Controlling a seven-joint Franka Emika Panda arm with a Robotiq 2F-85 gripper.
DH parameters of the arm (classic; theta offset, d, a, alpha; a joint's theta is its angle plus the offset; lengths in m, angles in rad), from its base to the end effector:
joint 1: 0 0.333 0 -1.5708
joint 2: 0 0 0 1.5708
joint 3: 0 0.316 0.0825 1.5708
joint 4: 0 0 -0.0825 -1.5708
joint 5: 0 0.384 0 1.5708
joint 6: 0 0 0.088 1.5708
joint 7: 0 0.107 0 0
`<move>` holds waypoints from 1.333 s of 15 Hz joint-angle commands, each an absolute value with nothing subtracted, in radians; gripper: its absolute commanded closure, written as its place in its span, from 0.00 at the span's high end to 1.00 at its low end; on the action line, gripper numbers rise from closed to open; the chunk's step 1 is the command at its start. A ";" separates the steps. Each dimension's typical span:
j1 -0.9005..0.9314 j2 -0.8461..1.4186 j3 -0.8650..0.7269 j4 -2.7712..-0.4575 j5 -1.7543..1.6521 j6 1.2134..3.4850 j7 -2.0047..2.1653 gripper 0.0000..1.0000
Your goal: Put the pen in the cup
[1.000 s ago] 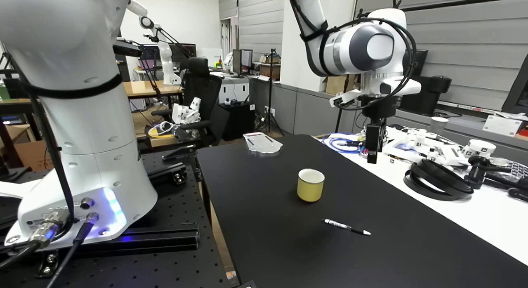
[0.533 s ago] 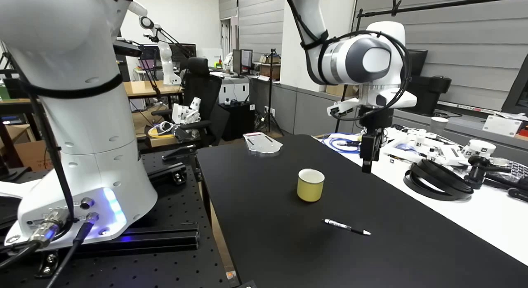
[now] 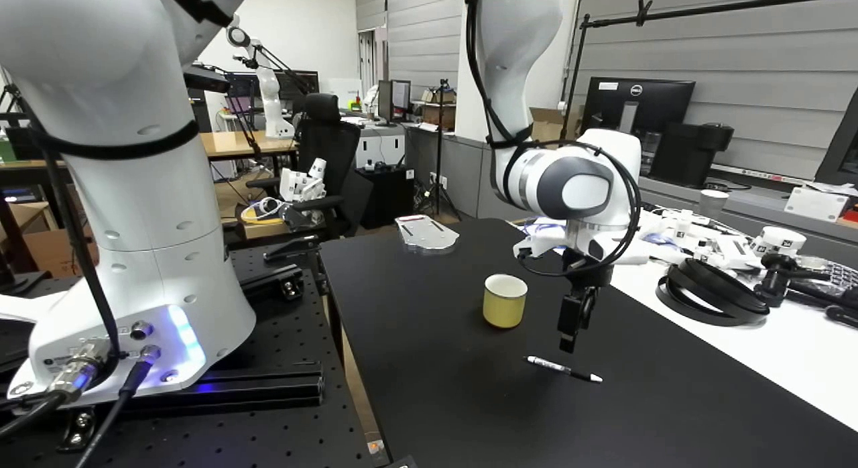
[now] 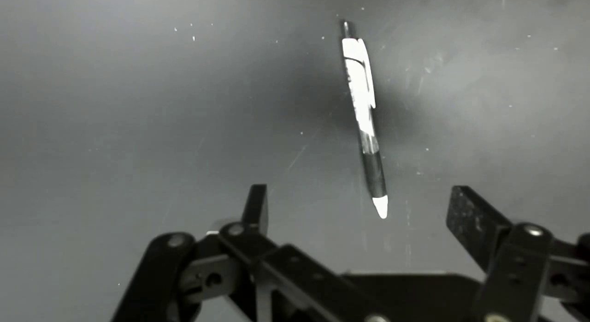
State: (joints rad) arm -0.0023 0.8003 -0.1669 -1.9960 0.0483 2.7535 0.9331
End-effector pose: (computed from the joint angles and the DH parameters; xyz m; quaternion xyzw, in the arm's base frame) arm 0.5688 -0.1036 0.0561 0.8515 -0.5217 0.0050 0.0533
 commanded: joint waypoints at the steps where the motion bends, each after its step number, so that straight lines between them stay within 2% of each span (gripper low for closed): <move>1: -0.028 0.890 -0.155 -1.901 0.106 2.747 0.843 1.00; 15: -0.023 1.054 -0.155 -1.749 0.239 2.750 0.747 1.00; 16: -0.022 1.062 -0.155 -1.743 0.239 2.750 0.746 0.75; 17: -0.017 1.070 -0.160 -1.738 0.238 2.751 0.749 0.73; 20: -0.008 1.082 -0.166 -1.720 0.237 2.749 0.755 0.52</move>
